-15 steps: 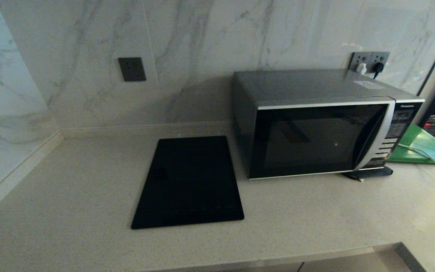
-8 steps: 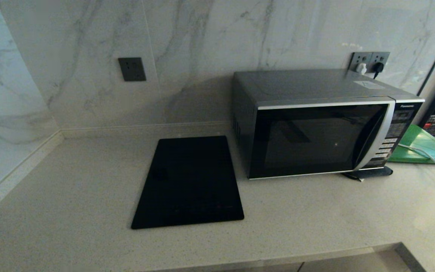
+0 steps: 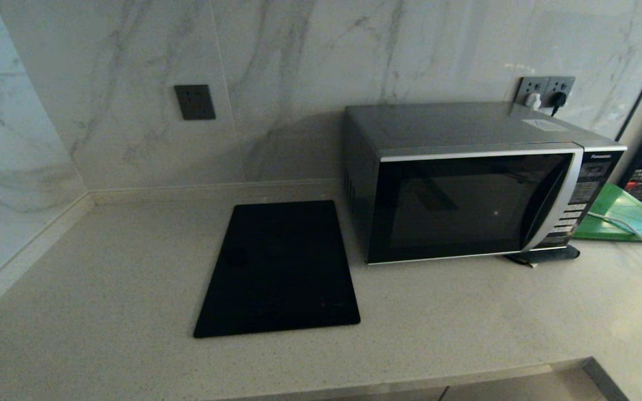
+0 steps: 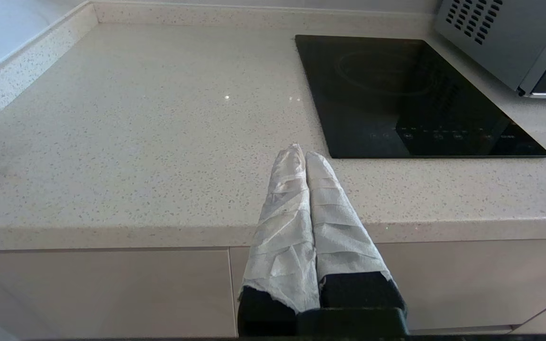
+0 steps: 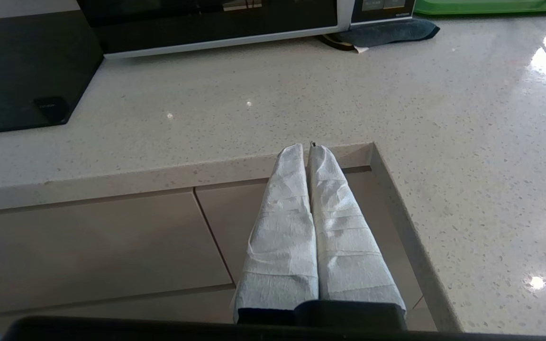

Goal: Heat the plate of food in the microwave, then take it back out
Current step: Open the microwave oven

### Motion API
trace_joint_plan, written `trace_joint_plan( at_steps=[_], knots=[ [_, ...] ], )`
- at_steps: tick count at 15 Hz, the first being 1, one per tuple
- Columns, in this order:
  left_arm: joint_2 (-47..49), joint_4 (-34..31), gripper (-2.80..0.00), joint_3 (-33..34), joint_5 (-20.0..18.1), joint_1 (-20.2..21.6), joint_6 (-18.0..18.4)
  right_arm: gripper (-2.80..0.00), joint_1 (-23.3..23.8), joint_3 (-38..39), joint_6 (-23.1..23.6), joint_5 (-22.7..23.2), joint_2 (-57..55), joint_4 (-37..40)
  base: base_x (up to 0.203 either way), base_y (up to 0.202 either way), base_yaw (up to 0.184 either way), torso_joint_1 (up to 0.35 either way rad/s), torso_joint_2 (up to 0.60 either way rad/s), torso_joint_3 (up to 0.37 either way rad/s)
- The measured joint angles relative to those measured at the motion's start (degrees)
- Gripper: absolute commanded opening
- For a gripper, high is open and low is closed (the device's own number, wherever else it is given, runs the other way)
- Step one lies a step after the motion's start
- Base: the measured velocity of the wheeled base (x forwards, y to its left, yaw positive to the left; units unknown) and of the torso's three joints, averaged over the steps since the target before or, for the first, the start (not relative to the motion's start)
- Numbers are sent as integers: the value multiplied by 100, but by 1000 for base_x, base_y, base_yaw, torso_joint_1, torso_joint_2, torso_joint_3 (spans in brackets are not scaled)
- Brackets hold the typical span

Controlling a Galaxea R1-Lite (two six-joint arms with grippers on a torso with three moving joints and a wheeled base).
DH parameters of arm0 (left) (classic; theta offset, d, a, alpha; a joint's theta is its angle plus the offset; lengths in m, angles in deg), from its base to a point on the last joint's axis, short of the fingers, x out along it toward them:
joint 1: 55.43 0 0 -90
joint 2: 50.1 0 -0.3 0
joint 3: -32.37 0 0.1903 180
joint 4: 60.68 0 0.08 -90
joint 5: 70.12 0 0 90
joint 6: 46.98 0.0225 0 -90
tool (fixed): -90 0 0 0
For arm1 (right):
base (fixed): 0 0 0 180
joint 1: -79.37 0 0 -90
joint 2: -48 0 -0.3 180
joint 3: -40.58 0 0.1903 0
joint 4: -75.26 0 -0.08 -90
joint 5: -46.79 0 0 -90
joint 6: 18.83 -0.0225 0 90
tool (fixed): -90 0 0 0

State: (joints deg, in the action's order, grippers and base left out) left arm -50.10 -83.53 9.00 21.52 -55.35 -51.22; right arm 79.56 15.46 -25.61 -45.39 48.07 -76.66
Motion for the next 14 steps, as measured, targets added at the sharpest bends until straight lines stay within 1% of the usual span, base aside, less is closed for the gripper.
trace_joint_plan(
  at_steps=[12, 14],
  knots=[
    [0, 0, -280, 0, 0, 0, -1, -280, 0, 0, -2, 1, 0, 2, 0, 0, 0, 0, 0, 0],
    [0, 0, -280, 0, 0, 0, -2, -280, 0, -17, 89, 64, 0, 59, 0, 0, 0, 0, 0, 0]
  ],
)
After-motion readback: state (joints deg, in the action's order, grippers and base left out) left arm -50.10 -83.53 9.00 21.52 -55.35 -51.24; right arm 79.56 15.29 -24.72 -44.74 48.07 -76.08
